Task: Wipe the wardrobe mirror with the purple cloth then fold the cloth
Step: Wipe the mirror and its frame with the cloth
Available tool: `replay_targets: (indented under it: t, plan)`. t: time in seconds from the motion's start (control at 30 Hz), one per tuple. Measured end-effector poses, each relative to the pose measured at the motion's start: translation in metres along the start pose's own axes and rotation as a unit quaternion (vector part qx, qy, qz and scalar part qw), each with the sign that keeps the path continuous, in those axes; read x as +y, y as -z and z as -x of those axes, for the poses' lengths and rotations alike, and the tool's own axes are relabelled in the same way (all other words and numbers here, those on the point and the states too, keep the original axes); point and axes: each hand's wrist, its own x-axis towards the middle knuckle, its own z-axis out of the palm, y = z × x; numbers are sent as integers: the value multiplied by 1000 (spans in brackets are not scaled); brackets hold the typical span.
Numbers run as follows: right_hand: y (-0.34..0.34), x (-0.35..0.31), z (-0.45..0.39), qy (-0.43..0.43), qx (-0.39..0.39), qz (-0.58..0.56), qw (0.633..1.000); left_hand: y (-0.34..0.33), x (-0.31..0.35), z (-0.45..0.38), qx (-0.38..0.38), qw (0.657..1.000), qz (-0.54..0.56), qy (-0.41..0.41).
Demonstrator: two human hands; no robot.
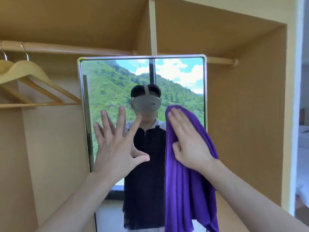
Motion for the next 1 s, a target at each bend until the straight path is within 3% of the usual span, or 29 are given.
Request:
replay_targets:
  t: [0.13,0.2,0.27,0.37,0.43,0.5,0.67,0.8,0.87,0.93,1.0]
  plan:
    - [-1,-10,-13,-153,145,-39,977,2,2,-1,-2,1000,-7,9]
    - [-22,-29,2,-203,163,-55,964,2,5,0,0,1000,-6,12]
    - [-45,-48,28,-162,113,-55,979,2,7,1,0,1000,-7,15]
    - [-66,-62,59,22,-2,-43,999,5,8,2,-2,1000,-3,11]
    - [-61,-55,61,71,-44,-38,996,6,9,3,-14,1000,6,7]
    - [-51,-46,56,47,-36,-44,997,6,11,5,-31,999,18,10]
    - [-37,-38,35,-116,57,-68,989,7,13,7,-37,999,26,15]
    - [-53,-60,41,70,-86,-61,992,8,11,7,-42,999,31,11]
    - [-51,-59,44,100,-110,-57,987,7,9,7,-46,998,37,7]
    - [-43,-52,40,57,-59,-62,995,7,7,6,-58,997,46,3]
    - [-33,-44,32,-54,36,-80,995,8,6,6,-64,997,46,-3]
